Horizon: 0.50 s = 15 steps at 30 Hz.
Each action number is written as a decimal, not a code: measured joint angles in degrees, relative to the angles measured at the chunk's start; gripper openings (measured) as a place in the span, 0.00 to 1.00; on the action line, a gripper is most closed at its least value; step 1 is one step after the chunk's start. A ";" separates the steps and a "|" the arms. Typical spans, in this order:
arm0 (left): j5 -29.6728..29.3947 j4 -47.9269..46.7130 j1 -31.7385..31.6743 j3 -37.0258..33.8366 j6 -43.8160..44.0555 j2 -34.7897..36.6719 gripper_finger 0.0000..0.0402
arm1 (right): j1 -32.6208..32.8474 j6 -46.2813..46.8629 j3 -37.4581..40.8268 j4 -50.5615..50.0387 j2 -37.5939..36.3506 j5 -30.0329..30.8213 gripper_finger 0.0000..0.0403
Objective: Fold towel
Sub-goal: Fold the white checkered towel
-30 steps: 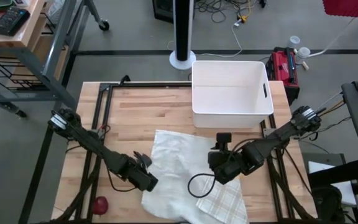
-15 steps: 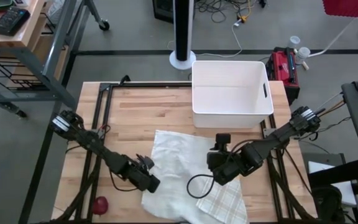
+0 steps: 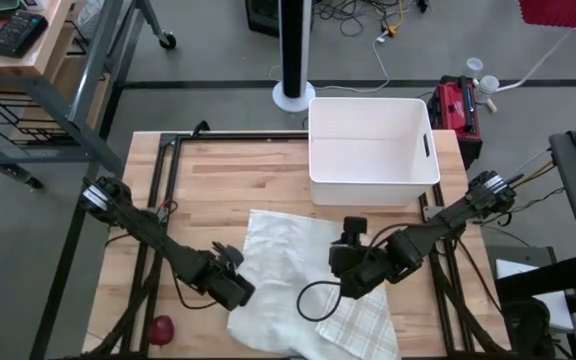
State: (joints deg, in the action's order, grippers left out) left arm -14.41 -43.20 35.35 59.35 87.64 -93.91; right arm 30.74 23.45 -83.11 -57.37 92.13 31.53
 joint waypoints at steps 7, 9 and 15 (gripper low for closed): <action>-0.23 17.74 -0.09 -9.53 7.36 -3.71 0.44 | 0.04 -0.27 0.29 0.89 1.05 -0.02 0.47; -1.96 30.10 0.20 -12.03 7.02 -5.20 0.45 | 0.11 -0.28 0.29 0.94 1.83 0.03 0.47; -6.36 51.47 0.37 -14.41 2.41 -10.26 0.42 | 0.26 -1.51 0.70 0.10 3.80 -0.04 0.47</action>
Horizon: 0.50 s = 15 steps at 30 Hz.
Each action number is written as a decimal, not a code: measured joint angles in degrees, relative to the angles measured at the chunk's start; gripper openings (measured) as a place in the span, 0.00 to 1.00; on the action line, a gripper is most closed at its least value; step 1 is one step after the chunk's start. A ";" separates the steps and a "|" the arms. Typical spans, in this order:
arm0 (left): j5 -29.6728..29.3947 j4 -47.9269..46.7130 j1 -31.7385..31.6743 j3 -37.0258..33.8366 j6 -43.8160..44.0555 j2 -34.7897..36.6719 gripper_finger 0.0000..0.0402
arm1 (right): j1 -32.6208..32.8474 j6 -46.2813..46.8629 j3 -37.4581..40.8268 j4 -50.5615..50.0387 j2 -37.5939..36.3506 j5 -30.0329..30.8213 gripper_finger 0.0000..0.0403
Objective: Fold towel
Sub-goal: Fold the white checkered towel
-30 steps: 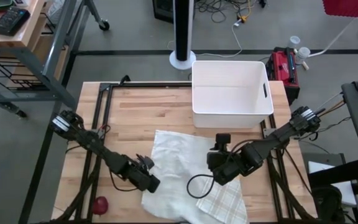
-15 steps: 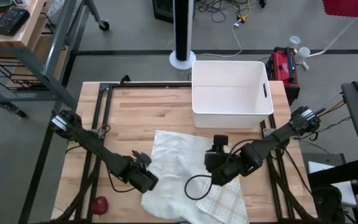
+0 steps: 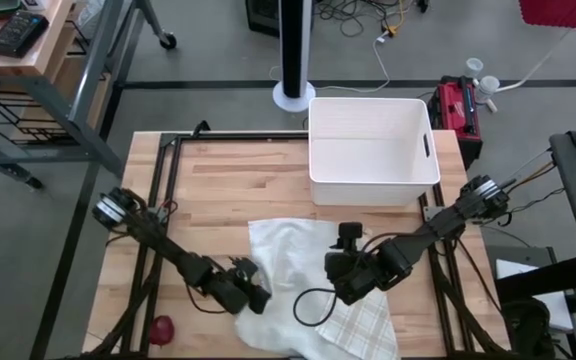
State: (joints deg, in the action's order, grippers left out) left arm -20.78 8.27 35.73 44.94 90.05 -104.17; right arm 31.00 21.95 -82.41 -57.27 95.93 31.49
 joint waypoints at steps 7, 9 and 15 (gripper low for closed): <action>-5.52 -14.52 1.77 7.34 -9.50 -0.84 0.07 | 0.00 -0.03 0.08 0.24 0.19 0.02 0.47; -8.41 -20.97 2.18 12.02 -15.62 -0.57 0.03 | 0.00 -0.14 0.20 0.58 0.19 0.02 0.47; -11.26 -50.66 2.33 29.49 -22.25 -1.03 0.01 | -1.93 -12.10 0.66 10.97 0.19 -0.62 0.44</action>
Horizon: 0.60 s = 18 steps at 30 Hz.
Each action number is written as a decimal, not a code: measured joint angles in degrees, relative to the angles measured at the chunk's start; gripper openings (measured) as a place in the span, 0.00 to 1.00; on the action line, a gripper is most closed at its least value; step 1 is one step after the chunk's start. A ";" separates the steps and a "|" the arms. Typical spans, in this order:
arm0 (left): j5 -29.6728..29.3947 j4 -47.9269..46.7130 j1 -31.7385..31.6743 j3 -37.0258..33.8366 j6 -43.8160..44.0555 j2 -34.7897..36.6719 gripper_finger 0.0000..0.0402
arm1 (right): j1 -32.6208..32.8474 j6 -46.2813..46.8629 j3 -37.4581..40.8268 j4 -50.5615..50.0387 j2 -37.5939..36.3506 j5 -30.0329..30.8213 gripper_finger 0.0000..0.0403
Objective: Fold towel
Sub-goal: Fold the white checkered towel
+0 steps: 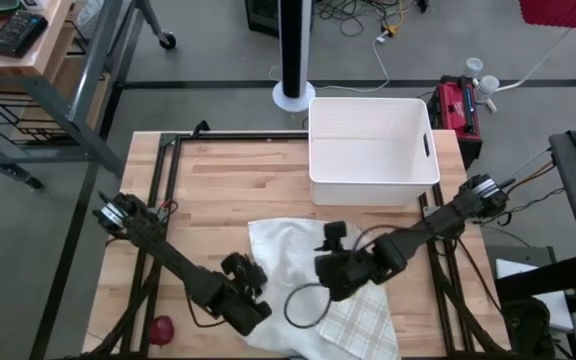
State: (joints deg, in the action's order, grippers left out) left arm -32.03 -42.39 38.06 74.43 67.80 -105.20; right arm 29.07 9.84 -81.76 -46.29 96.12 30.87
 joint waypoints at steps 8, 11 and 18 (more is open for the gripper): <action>-6.43 -4.06 1.96 9.25 -11.18 -2.08 0.00 | -9.31 -12.53 -0.09 8.62 -0.26 -15.69 0.37; -6.45 -3.91 2.86 8.93 -9.32 -2.08 0.00 | -13.61 -13.78 0.28 10.51 0.35 -19.98 0.37; -5.98 0.29 6.36 6.99 -11.05 -3.72 0.00 | -25.42 -16.70 3.45 19.75 1.52 -43.72 0.42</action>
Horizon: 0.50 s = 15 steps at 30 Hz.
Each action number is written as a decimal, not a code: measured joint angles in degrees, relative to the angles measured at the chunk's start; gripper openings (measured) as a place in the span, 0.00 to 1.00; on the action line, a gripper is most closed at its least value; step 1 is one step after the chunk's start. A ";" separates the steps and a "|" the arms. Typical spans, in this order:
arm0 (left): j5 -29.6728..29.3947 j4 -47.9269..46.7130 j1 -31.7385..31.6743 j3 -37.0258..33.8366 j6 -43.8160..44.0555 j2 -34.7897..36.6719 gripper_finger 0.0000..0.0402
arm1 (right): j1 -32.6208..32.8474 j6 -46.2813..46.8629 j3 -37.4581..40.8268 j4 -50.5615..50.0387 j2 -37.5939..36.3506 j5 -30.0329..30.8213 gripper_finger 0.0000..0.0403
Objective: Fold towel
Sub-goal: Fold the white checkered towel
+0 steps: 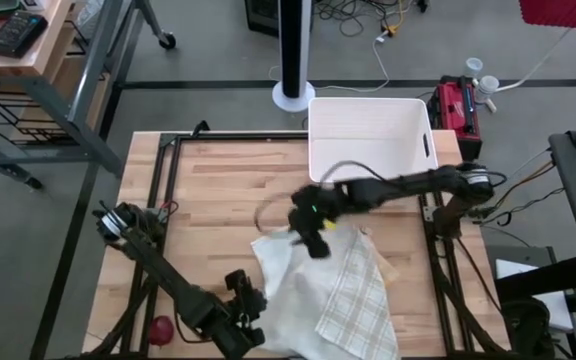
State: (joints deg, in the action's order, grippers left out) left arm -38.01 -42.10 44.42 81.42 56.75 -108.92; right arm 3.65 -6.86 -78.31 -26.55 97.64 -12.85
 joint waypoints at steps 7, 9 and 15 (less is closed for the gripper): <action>-1.03 8.14 2.74 -4.02 6.83 -2.87 0.00 | -6.86 4.60 -0.26 3.68 8.98 -2.09 0.48; -2.59 10.91 3.33 -5.26 8.63 -3.47 0.00 | -7.60 7.54 -1.39 4.34 12.46 -1.72 0.49; -4.55 16.57 3.81 -10.74 12.55 -3.33 0.00 | -8.18 14.76 -7.08 2.22 23.04 -0.86 0.51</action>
State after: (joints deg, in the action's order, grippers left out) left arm -42.56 -25.53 48.23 70.68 69.31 -112.25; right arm -4.53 7.90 -85.39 -24.32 120.67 -13.72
